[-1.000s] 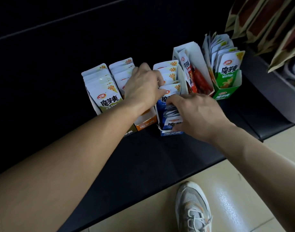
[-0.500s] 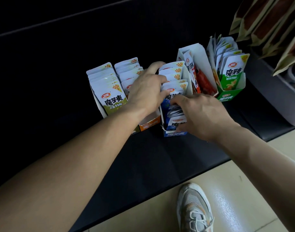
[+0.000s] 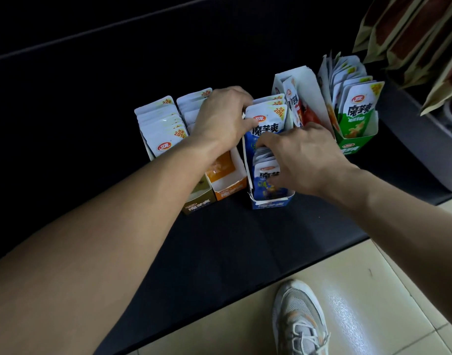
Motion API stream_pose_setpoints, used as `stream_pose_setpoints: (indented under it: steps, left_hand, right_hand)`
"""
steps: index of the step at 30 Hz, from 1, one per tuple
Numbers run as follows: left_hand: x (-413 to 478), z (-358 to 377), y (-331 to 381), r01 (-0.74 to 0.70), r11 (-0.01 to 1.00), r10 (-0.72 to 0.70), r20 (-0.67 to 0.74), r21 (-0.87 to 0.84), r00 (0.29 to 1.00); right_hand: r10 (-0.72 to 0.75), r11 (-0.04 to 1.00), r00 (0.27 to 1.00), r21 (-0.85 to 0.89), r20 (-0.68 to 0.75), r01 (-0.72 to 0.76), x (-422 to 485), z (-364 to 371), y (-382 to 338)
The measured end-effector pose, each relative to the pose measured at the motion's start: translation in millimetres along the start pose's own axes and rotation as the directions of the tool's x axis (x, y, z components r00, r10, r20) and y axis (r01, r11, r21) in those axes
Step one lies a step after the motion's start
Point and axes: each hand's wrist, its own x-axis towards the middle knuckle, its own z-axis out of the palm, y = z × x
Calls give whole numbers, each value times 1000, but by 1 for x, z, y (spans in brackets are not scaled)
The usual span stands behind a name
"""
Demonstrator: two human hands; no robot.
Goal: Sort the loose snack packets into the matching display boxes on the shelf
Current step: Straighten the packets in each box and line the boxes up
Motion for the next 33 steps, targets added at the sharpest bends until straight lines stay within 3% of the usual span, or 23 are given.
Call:
stream_pose_setpoints:
  steps: [4,8,11,16,33]
  left_hand:
    - [6,-6,-1,-18,1000,19,52,-19,998]
    - [8,-8,-4,-32,998,37,92,-57,995]
    - [3,-8,-8,14,983,5,102,-185,995]
    - [-11,-6,-9,101,873,-59,101,-477,993]
    - [-13,-9,-12,254,757,-145,223,-602,964]
  right_hand:
    - [-9,997,999,-77,-44,5,12,-2,3]
    - [2,999,1000,-41,1,-2,18,3,9]
    - [-8,1000,999,-7,-32,8,16,7,11]
    - [33,998,986,-52,-161,-41,14,9,10]
    - [64,993,997,100,-36,-60,3,11,10]
